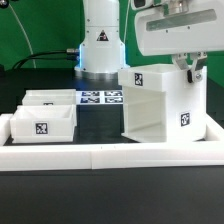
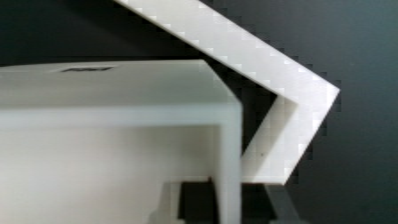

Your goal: Assemble drawer

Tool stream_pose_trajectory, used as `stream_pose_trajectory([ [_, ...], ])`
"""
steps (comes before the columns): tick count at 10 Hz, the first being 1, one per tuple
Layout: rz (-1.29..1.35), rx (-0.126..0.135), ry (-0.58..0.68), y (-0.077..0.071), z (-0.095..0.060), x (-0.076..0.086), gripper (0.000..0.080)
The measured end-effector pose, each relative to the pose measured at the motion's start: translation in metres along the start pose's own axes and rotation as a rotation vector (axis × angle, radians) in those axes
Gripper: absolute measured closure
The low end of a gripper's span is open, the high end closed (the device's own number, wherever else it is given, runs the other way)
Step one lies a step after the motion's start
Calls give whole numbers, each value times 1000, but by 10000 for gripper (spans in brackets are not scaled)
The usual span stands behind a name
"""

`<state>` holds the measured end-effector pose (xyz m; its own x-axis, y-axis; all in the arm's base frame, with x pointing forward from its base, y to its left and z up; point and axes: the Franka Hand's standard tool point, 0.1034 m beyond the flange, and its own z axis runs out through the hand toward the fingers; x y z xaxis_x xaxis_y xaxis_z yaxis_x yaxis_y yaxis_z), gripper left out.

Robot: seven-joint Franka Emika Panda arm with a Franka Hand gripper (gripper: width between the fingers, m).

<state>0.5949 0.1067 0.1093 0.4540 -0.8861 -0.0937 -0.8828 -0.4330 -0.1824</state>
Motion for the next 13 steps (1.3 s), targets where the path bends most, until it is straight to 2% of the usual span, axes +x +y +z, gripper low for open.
stream_pose_trajectory([
  [2,118,5,-12,-1,0,-2,761],
  [4,336,15,-38,5,3,1,761],
  [7,372,17,-48,4,3,3,761],
  [9,368,17,-53,-3,6,4,761],
  [13,369,26,-62,-28,14,12,758],
])
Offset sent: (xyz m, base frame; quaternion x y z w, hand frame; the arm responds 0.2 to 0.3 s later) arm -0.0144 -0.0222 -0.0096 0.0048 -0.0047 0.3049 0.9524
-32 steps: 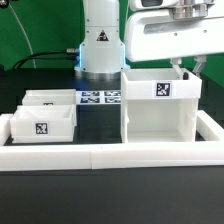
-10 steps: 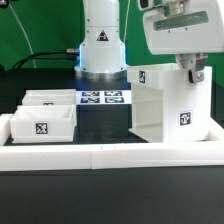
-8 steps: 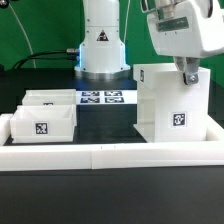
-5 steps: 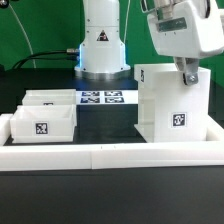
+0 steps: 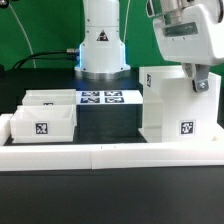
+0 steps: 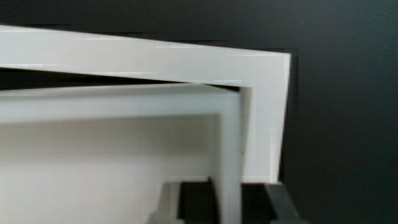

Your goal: Assemble drawer

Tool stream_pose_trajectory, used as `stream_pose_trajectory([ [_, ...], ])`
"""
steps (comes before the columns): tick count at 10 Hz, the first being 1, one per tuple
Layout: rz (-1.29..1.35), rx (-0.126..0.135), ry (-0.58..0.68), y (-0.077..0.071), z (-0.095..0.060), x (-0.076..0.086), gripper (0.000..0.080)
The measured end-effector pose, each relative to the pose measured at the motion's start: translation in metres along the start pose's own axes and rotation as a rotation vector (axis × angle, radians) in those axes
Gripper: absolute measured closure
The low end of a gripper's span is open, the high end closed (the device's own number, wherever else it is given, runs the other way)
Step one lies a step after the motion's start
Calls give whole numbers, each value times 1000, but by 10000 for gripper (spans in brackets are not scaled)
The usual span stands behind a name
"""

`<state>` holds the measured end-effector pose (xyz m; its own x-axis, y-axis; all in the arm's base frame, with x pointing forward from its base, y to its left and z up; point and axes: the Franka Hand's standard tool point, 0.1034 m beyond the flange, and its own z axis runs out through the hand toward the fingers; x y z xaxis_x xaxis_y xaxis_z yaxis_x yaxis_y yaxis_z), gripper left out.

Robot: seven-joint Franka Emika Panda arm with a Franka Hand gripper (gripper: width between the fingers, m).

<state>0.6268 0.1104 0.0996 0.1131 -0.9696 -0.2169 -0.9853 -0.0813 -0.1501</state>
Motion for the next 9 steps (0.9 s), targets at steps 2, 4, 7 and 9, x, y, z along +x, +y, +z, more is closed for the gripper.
stream_pose_trajectory([
  [2,4,-2,0,-7,0,1,758],
  [4,5,-8,-2,-8,1,2,757],
  [7,7,-9,0,-10,1,1,757],
  [9,33,-15,-3,-15,2,0,757],
])
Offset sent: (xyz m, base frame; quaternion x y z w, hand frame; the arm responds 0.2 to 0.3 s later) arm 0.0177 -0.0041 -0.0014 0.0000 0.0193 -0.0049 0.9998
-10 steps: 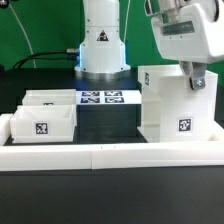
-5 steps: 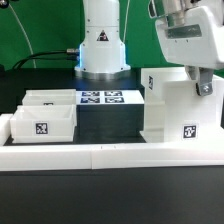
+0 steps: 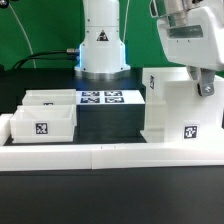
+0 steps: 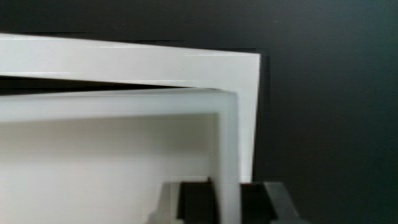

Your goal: Assemble drawer

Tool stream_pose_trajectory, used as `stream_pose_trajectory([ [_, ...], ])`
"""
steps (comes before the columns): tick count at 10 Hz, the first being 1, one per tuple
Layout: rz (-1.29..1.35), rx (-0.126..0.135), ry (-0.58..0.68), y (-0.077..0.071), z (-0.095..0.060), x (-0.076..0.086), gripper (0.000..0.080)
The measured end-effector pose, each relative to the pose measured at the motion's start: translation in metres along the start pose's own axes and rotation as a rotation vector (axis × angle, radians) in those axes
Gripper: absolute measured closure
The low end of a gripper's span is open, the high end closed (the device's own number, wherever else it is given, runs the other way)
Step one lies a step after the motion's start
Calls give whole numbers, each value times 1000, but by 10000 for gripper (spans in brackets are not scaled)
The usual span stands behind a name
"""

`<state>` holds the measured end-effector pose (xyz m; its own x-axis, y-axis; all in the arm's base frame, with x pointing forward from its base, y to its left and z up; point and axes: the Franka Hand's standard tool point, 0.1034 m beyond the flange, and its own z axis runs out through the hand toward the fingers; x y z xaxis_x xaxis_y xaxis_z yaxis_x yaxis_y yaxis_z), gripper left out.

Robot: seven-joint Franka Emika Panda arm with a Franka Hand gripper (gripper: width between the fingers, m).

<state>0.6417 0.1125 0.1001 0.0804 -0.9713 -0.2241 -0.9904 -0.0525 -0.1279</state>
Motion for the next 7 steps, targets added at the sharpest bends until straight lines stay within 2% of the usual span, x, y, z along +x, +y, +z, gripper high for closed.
stream_pose_trajectory([
  [2,1,-24,-8,0,0,0,757],
  [3,0,-24,-8,0,0,0,757],
  [5,-6,-24,-8,0,1,-1,516],
  [6,-8,-24,-9,0,1,-1,516],
  [7,-10,-24,-9,0,1,-1,340],
])
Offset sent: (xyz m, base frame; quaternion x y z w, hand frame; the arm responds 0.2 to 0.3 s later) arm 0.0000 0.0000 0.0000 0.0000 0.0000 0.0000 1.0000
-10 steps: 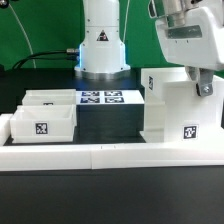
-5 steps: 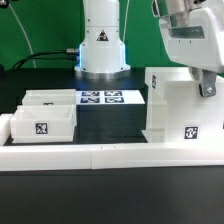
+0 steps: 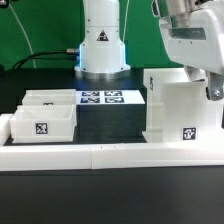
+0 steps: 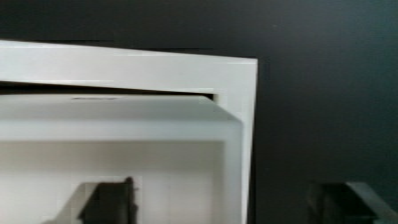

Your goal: Assemble drawer

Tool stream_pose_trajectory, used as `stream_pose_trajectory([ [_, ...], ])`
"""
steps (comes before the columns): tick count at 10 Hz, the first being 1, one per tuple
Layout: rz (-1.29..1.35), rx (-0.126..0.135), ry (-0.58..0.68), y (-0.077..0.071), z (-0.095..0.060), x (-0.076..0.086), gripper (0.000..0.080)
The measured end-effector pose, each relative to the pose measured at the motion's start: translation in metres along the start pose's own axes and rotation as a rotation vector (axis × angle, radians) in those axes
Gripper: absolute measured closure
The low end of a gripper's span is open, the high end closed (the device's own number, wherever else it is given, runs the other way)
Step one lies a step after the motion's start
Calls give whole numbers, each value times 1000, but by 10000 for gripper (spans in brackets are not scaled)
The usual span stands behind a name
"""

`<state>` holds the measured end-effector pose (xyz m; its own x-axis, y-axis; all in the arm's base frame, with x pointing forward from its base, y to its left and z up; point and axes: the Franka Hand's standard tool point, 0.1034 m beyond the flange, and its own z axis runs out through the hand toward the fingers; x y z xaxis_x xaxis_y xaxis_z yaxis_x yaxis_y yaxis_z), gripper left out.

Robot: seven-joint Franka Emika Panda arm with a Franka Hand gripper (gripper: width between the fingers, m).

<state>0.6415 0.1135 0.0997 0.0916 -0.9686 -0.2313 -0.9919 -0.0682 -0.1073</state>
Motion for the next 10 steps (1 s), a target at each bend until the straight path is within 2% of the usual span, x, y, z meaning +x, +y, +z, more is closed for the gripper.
stream_pose_trajectory([
  [1,-1,2,0,-1,0,0,199],
  [2,-2,2,0,-1,0,0,199],
  [3,-2,2,0,-1,0,0,157],
  [4,-59,2,-1,0,-3,0,157],
  [7,-257,0,-15,24,-33,5,150],
  [9,-259,16,-25,37,-54,6,150],
  [10,-262,21,-27,37,-57,5,150],
])
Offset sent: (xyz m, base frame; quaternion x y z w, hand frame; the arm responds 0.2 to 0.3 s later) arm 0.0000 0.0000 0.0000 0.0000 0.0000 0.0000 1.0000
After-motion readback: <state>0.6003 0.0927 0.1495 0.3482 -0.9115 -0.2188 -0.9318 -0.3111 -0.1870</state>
